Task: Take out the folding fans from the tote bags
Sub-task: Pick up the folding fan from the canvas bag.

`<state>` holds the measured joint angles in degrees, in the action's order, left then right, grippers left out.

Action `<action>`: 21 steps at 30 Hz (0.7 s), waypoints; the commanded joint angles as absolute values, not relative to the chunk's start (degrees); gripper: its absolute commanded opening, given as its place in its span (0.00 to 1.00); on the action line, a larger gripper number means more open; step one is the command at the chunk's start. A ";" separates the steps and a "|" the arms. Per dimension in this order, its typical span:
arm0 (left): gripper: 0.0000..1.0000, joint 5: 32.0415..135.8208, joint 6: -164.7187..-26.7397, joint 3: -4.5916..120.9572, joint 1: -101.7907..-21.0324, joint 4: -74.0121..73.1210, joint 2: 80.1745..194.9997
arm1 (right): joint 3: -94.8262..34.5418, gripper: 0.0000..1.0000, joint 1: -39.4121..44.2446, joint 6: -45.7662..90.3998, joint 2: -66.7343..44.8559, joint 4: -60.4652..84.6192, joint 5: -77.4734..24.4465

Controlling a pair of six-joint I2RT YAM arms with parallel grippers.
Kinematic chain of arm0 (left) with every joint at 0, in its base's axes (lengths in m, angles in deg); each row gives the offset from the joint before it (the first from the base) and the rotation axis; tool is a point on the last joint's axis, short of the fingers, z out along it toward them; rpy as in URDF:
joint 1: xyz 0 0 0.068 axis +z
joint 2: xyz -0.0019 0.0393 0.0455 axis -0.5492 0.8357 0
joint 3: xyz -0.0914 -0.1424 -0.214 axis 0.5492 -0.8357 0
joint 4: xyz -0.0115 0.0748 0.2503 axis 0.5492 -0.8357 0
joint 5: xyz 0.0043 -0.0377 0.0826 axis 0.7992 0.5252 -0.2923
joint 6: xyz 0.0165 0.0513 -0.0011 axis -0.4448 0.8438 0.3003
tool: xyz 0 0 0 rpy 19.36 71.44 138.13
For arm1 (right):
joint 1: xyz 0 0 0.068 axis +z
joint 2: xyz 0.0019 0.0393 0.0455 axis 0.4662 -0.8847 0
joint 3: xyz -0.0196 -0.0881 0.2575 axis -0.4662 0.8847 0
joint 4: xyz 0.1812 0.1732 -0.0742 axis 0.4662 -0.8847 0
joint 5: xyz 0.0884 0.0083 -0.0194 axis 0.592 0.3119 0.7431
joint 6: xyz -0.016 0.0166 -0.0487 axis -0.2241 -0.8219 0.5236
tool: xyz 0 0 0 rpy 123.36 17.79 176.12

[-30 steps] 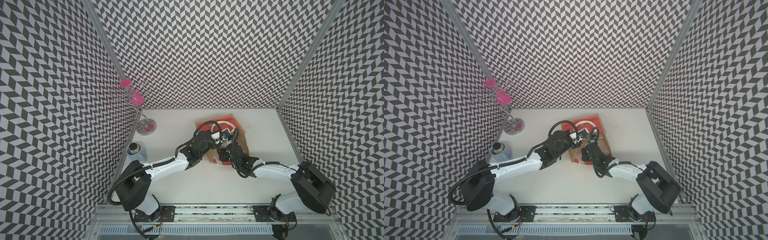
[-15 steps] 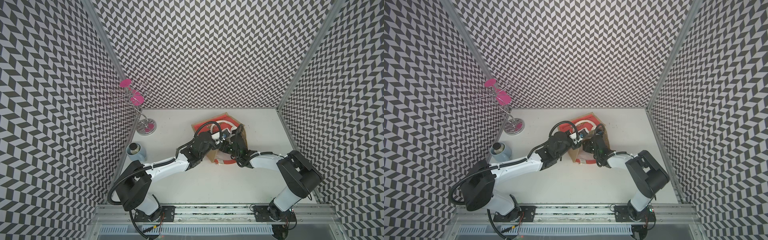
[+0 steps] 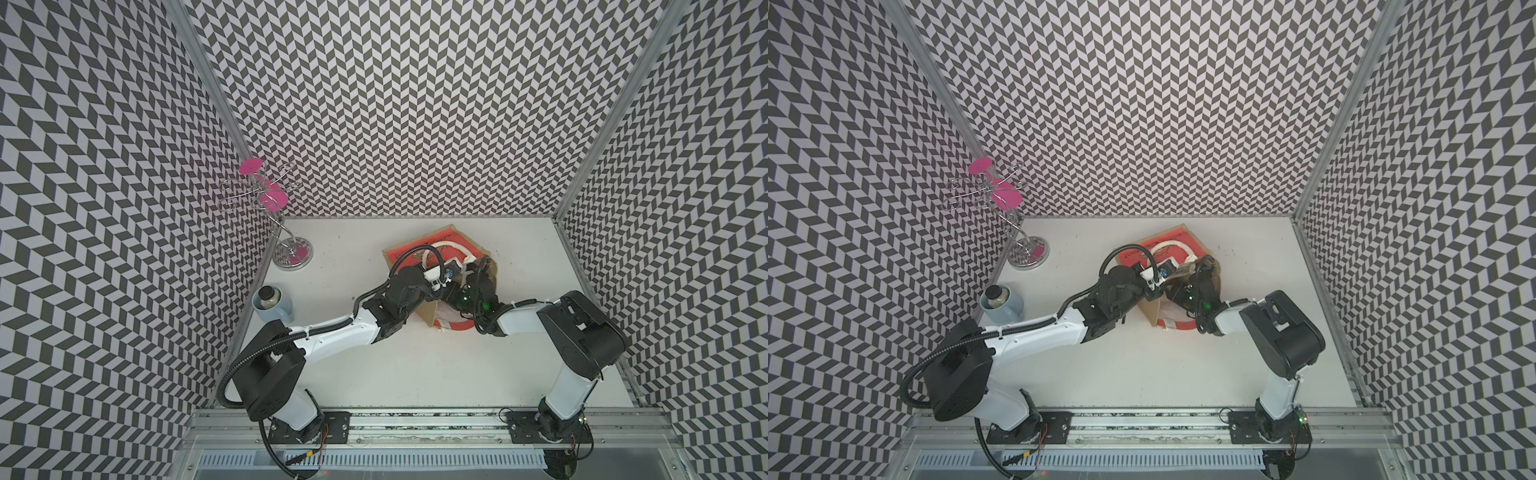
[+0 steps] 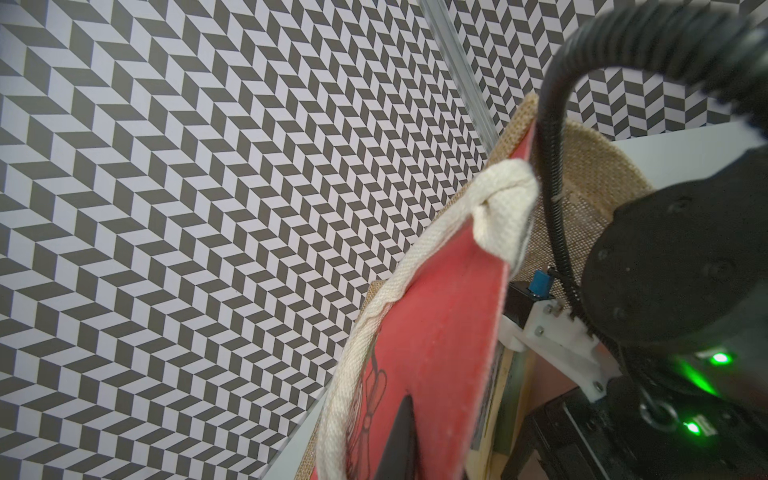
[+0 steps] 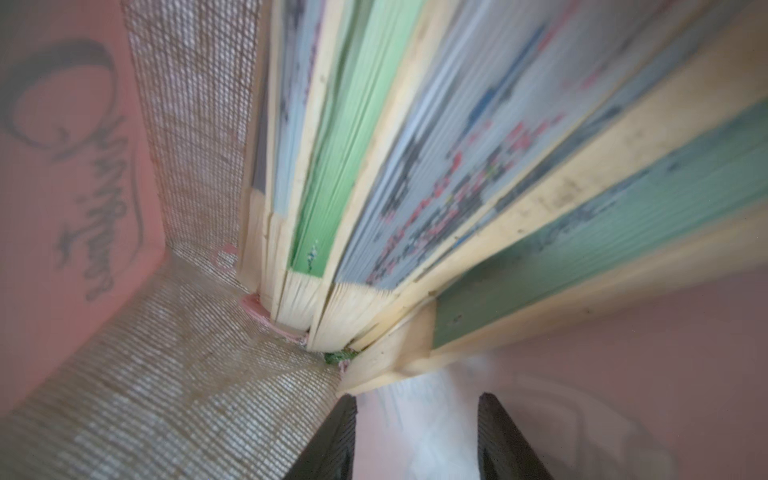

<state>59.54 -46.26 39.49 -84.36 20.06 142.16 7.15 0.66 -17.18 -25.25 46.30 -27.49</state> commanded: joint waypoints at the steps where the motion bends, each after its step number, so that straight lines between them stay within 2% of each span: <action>1: 0.00 62.73 -46.60 38.55 -85.30 23.00 141.98 | 7.28 0.46 -1.07 -22.15 -27.71 52.35 -27.17; 8: 0.00 63.08 -47.09 38.60 -85.43 22.59 142.03 | 5.16 0.36 -1.24 -25.68 -32.02 51.98 -27.97; 14: 0.00 63.77 -47.40 38.31 -85.51 22.50 141.96 | 5.93 0.34 -1.77 -27.44 -34.16 61.48 -26.74; 21: 0.00 64.32 -47.92 38.39 -85.53 22.52 141.87 | 2.08 0.31 -2.01 -28.41 -37.05 59.75 -26.82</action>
<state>61.13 -47.20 39.16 -84.71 20.26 142.25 3.78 -0.39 -26.60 -35.48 57.87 -26.24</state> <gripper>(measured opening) 0.094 0.312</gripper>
